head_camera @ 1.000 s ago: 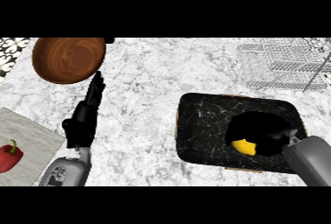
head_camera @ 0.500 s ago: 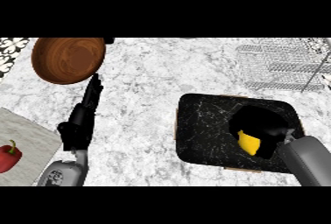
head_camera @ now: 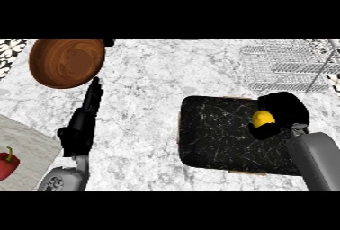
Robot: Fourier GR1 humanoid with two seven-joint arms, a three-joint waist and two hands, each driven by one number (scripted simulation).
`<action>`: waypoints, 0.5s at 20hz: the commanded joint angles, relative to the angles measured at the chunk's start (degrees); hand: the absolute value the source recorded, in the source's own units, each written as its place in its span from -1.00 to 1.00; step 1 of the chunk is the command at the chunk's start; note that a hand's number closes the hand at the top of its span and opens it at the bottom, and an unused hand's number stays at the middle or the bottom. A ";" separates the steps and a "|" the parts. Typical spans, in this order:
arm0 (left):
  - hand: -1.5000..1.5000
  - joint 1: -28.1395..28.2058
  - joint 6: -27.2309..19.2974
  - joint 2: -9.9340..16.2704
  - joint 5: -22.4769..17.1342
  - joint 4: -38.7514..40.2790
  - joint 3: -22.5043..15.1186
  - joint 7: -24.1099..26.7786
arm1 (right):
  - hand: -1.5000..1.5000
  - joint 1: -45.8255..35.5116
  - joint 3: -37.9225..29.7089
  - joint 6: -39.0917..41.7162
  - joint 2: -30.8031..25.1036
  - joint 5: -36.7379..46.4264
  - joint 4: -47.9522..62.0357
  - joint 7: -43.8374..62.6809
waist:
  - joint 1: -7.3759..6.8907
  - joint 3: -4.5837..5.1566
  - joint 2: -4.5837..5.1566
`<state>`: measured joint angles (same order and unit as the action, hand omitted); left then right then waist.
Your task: Pick the lemon from the tray and place it in the tiered basket
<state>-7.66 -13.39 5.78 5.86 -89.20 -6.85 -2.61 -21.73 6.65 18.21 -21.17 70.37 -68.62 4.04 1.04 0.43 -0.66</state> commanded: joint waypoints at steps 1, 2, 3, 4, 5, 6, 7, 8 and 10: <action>0.00 0.07 -1.26 -1.57 1.30 -1.23 -1.66 -1.30 | 1.00 -2.81 -2.08 1.74 5.81 4.17 -3.74 18.13 | -0.62 -0.34 0.19; 0.00 0.59 1.12 0.74 -1.26 0.73 1.40 1.87 | 1.00 -1.71 -2.50 3.47 5.40 4.27 -7.18 20.09 | -0.10 -0.28 0.22; 0.00 0.89 -0.44 -0.09 0.81 -3.02 -0.72 -1.85 | 1.00 -2.50 -3.14 4.16 6.03 4.37 -9.62 22.26 | -0.45 -0.36 0.06; 0.00 -3.51 0.36 0.35 -0.04 0.97 1.12 -2.08 | 1.00 -3.38 -3.03 6.60 5.00 4.45 -13.66 22.69 | 0.33 -0.33 0.21; 0.00 0.56 0.27 0.03 0.19 -0.76 0.06 -0.79 | 1.00 -4.96 -4.19 6.97 6.17 4.62 -13.90 25.35 | -0.54 -0.36 0.26; 0.00 -1.10 0.36 0.36 0.27 0.22 0.66 -0.67 | 1.00 -7.53 -6.02 9.75 4.31 3.25 -16.90 24.83 | -0.22 -0.34 0.23; 0.00 -1.94 0.21 -0.69 0.43 2.85 0.41 1.37 | 1.00 -7.14 -5.33 13.23 4.82 3.33 -20.60 26.62 | 0.04 -0.33 0.30; 0.00 -0.40 0.40 -0.05 0.51 -0.33 -0.02 -1.11 | 1.00 -7.36 -5.91 11.72 6.09 3.70 -22.88 28.72 | -0.28 -0.37 0.17; 0.00 0.13 0.01 -0.70 0.26 -0.23 0.13 -0.26 | 1.00 -11.10 -8.69 18.50 2.55 1.51 -28.60 28.19 | -0.12 -0.35 0.08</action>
<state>-8.30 -13.09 5.53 6.01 -88.89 -6.60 -2.94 -29.01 0.80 29.77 -17.20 73.05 -88.22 28.31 0.93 0.11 -0.50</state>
